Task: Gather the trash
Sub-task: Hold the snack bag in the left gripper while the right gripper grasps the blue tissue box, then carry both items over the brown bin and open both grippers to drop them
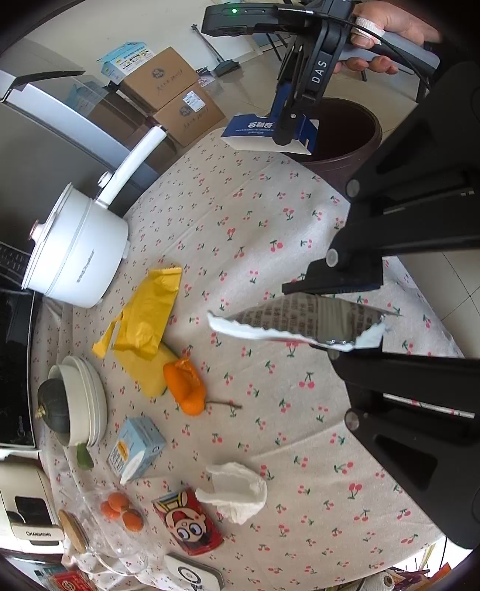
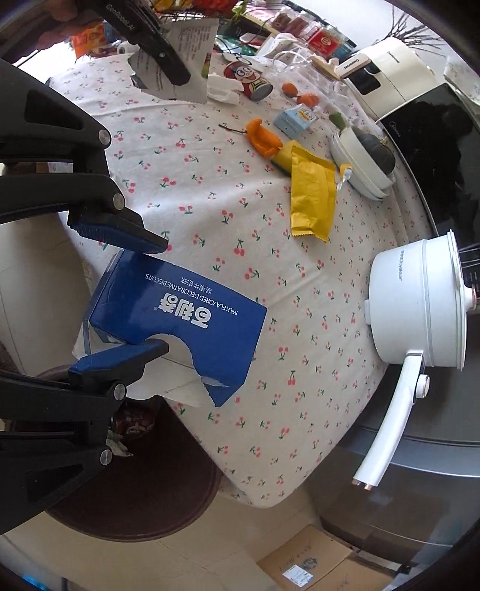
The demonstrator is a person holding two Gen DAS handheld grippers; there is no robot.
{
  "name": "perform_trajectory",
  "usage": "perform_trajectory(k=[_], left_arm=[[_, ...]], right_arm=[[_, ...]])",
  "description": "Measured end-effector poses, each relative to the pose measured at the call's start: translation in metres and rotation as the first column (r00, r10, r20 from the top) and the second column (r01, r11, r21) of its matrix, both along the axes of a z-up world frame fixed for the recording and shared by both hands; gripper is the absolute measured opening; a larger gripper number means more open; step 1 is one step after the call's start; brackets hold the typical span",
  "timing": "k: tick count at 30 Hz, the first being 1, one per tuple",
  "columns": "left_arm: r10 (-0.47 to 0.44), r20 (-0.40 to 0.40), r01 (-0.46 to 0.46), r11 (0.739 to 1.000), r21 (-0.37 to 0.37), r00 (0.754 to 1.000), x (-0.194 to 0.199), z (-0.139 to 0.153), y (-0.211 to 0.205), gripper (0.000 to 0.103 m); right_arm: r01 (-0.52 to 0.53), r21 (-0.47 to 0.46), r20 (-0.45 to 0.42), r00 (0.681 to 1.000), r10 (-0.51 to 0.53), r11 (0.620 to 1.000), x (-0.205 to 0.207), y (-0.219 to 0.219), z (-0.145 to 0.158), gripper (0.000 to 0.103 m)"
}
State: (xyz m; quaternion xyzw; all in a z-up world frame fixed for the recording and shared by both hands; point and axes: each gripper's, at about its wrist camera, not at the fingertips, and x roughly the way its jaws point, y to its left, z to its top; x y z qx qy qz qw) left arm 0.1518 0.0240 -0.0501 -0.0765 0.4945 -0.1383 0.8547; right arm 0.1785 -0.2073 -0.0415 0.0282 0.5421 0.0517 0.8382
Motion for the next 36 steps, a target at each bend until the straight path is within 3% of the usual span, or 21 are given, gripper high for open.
perform_trajectory(k=[7,16,32,33,34,35,36], left_arm=[[-0.083,0.006,0.083,0.997,0.003,0.997,0.001,-0.001,-0.052,0.011],[-0.201,0.017,0.201,0.979,-0.011,0.979,-0.006,-0.004,-0.123,0.011],[-0.415,-0.003,0.411,0.903,-0.126,0.91,-0.02,-0.033,-0.24,0.011],[-0.418,-0.015,0.413,0.902,-0.129,0.908,-0.02,-0.036,-0.245,0.019],[-0.417,-0.029,0.41,0.903,-0.128,0.908,-0.019,-0.038,-0.248,0.04],[-0.406,-0.039,0.4,0.909,-0.118,0.913,-0.018,-0.04,-0.25,0.054],[-0.39,-0.04,0.384,0.918,-0.101,0.92,-0.018,-0.041,-0.25,0.076]], right_arm=[[-0.002,-0.038,-0.009,1.0,0.002,0.999,-0.016,-0.033,-0.002,0.049],[0.073,-0.044,-0.021,0.997,-0.074,0.996,-0.034,-0.092,-0.005,0.05],[0.186,-0.067,-0.047,0.981,-0.189,0.98,-0.064,-0.181,-0.016,0.05],[0.191,-0.069,-0.05,0.98,-0.195,0.979,-0.066,-0.185,-0.017,0.05],[0.196,-0.071,-0.053,0.978,-0.2,0.978,-0.067,-0.189,-0.018,0.05],[0.199,-0.073,-0.055,0.978,-0.203,0.977,-0.068,-0.192,-0.019,0.05],[0.202,-0.074,-0.058,0.977,-0.207,0.977,-0.069,-0.196,-0.02,0.05]])
